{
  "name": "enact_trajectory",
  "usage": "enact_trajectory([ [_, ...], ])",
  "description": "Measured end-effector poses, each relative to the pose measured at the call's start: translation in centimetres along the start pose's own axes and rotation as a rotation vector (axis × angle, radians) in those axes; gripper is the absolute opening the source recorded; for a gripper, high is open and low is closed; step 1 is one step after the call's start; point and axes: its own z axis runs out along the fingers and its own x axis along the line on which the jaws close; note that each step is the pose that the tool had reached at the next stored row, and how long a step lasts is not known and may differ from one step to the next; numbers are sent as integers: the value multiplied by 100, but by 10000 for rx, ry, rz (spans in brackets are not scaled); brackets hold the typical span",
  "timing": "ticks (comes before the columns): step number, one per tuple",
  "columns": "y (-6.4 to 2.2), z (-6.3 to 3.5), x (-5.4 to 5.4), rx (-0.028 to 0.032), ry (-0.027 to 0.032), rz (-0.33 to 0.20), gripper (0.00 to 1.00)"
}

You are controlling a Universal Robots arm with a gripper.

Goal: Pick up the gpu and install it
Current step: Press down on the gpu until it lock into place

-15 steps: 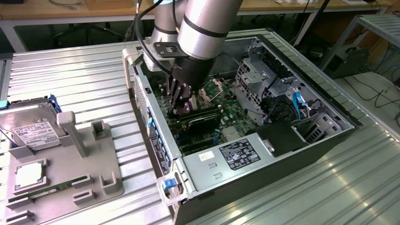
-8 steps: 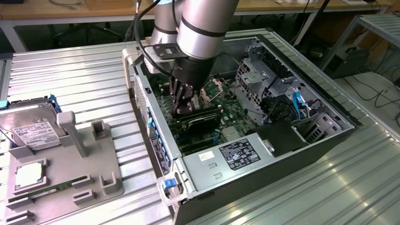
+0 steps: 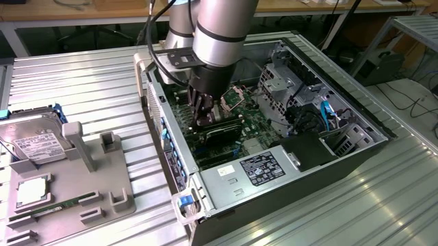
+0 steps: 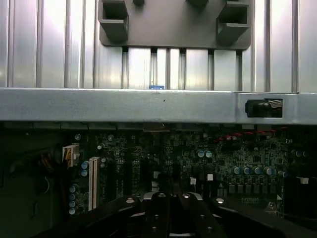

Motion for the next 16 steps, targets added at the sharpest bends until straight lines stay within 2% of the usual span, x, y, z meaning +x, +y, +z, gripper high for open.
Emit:
enact_trajectory([
  [1, 4, 11, 1, 73, 6, 1, 11],
  [2, 7, 14, 0, 199, 8, -4, 11],
  [4, 13, 17, 5, 315, 6, -21, 11],
  [5, 19, 17, 10, 344, 8, -34, 11],
  [8, 52, 20, 26, 378, 20, -86, 11],
  [16, 60, 51, 32, 378, 63, -506, 11],
])
